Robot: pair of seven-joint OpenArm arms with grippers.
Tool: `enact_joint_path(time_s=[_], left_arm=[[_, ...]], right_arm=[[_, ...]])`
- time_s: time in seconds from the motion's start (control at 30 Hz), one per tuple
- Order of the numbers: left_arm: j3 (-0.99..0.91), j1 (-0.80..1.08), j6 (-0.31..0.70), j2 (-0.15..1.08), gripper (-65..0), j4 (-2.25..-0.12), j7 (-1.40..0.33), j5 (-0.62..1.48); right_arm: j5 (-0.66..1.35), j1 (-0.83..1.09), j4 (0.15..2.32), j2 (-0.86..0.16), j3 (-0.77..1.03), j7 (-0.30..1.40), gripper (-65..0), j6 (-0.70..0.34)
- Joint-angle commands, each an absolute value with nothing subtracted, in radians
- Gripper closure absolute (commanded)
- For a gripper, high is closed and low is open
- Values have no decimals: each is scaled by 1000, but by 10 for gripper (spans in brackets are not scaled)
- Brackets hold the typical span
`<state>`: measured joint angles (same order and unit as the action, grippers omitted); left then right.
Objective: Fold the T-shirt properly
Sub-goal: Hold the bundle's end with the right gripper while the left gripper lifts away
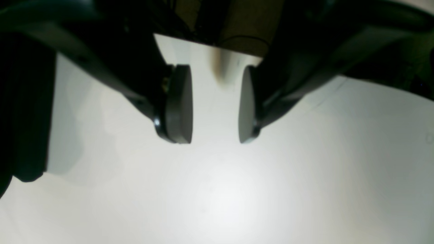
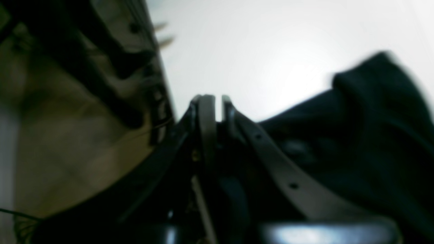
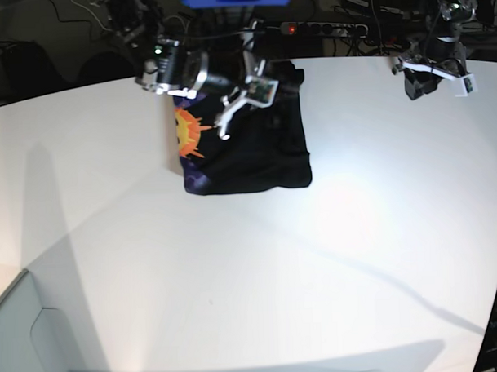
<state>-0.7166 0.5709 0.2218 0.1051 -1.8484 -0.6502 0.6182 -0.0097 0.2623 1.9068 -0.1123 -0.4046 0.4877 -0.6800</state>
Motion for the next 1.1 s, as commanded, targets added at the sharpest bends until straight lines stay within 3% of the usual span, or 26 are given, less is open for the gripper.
enact_joint_path(time_s=[0.0,0.43,0.67,1.07], left_arm=[[-725,581,228,114,-221,-1868,-630,631],[-694,642,236,85,-223,-1985,-631,634],[-521,691,236,70,-366,-2034,-631,730],[-255,697,234,71,-373,-1945,-631,756]], right_arm=[[8,255,1931,-107,-378,463,-2,-698],[4,321,1926,-114,-311,463,-23,-698],[4,323,1928,-113,-209,463,-148,-698],[7,321,1928,-111,-102,463,-164,-698]])
